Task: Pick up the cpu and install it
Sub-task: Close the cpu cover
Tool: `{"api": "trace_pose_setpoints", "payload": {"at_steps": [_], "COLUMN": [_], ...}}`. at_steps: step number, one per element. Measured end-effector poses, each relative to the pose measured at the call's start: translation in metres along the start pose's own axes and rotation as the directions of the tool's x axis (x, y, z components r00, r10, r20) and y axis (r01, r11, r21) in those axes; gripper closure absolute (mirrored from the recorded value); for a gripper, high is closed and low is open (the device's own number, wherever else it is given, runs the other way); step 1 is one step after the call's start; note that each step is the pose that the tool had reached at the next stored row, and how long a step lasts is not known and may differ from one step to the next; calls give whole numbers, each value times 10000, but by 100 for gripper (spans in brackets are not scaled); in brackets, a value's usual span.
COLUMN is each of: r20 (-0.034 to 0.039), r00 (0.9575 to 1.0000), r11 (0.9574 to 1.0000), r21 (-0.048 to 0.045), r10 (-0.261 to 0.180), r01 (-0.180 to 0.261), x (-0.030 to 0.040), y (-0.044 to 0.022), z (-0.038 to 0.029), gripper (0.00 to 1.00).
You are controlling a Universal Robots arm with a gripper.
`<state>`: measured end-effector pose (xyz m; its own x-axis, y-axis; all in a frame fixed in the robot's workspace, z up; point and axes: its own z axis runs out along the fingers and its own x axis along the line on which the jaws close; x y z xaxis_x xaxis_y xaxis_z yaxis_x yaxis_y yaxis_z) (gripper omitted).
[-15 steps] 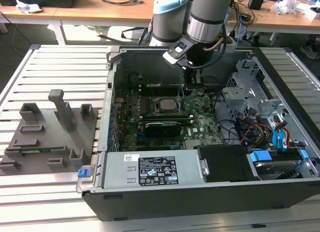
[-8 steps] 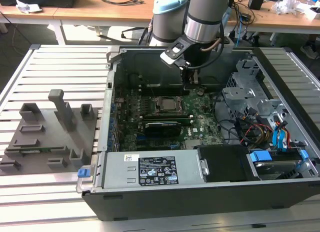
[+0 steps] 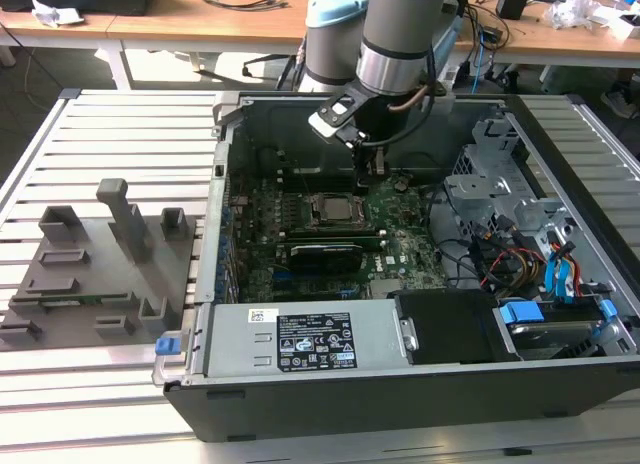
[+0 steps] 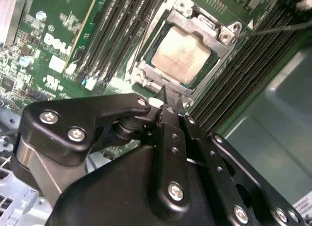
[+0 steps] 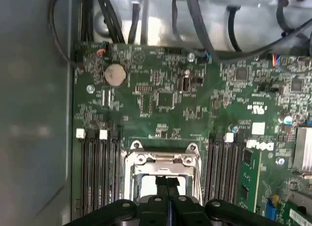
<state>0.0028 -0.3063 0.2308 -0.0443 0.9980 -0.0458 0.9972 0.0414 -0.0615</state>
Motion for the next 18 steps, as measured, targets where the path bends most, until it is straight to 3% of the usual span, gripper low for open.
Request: {"api": "trace_pose_setpoints", "payload": {"at_steps": [1,3,4,14,15,18], "r20": [0,1,1,2,3,1], "r00": [10000,10000,10000,10000,10000,10000], "r11": [10000,10000,10000,10000,10000,10000], "r21": [-1,0,0,1,1,0], "r10": [0,0,0,1,0,-1], "r01": [0,0,0,-1,0,1], "x": [13,25,26,29,29,22], "y": [-152,-333,-356,-388,-376,-230], "z": [129,225,234,277,277,269], "gripper": [89,89,89,89,89,89]}}
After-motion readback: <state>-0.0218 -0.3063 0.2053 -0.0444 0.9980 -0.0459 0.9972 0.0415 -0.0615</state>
